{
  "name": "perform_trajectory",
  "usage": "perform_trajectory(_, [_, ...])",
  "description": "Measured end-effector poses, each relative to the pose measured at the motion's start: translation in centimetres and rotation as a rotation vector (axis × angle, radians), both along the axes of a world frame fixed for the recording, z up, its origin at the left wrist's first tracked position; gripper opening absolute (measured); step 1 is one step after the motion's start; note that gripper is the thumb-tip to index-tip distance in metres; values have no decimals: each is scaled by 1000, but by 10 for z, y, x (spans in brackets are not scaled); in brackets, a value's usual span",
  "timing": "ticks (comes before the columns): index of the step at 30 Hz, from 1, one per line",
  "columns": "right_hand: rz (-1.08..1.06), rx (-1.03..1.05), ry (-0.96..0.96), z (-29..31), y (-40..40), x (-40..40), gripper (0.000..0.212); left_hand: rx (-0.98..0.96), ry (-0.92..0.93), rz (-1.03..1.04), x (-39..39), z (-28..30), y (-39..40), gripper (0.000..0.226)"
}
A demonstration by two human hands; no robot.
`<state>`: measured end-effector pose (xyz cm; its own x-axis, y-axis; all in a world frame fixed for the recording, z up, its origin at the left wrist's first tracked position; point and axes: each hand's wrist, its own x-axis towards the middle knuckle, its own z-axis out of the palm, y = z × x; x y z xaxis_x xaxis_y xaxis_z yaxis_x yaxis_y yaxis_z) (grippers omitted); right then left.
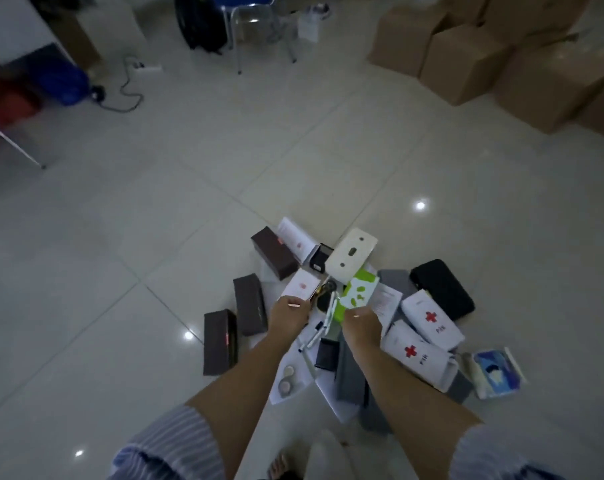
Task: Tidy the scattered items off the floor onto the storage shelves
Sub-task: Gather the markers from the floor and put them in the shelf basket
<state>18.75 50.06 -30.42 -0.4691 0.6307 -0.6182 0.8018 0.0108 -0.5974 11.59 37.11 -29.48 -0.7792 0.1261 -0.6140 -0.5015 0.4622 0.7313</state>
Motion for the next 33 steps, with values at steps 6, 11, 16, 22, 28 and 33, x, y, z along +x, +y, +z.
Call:
perform_trajectory(6, [36,2,-81,-149,-4,-28,20,-51,-66,105,-13,-168,-5,17])
perform_trajectory(11, [56,-83,-64,-277,0,-60,16,-103,-59,32,-29,-297,1,22])
perform_trajectory(16, [205,-142,-95,-386,7,-97,22,-173,8,-20,-57,-412,14,28])
perform_trajectory(22, [-63,-40,-72,-469,1,-117,55,-207,149,-275,-73,-505,29,19])
perform_trajectory(28, [-60,87,-101,-501,-12,-107,55,-309,194,-434,-47,-556,27,24])
perform_trajectory(33, [-78,147,110,-525,-9,-104,43,-273,268,-414,-34,-572,26,30])
